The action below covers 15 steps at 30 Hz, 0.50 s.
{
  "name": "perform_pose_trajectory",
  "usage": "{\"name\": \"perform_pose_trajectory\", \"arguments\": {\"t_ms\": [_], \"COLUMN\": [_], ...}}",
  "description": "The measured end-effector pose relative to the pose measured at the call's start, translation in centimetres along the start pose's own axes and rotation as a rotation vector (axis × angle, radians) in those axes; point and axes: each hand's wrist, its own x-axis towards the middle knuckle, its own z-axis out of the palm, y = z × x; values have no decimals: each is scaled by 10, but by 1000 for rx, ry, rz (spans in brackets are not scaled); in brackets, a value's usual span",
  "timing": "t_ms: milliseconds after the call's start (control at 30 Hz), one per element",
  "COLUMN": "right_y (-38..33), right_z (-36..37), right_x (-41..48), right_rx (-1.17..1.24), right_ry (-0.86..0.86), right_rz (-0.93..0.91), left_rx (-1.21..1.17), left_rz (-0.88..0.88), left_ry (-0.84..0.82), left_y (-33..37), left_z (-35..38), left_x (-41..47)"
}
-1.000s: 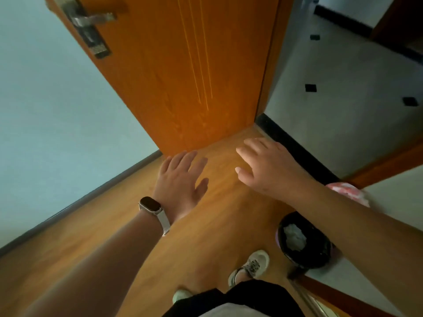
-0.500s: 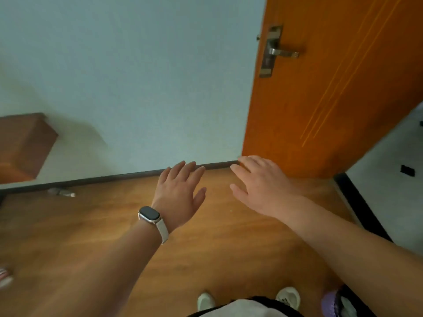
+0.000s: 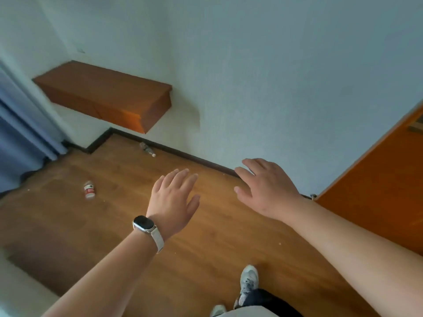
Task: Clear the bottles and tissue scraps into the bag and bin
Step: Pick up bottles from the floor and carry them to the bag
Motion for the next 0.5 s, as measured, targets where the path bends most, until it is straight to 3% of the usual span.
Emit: {"name": "perform_pose_trajectory", "arguments": {"t_ms": [500], "right_y": [-12], "right_z": [31], "right_x": [214], "right_rx": [103], "right_ry": [-46], "right_rz": [-415], "left_rx": [66], "left_rz": [-411], "left_ry": [7], "left_y": [-95], "left_z": [-2], "left_x": [71]}}
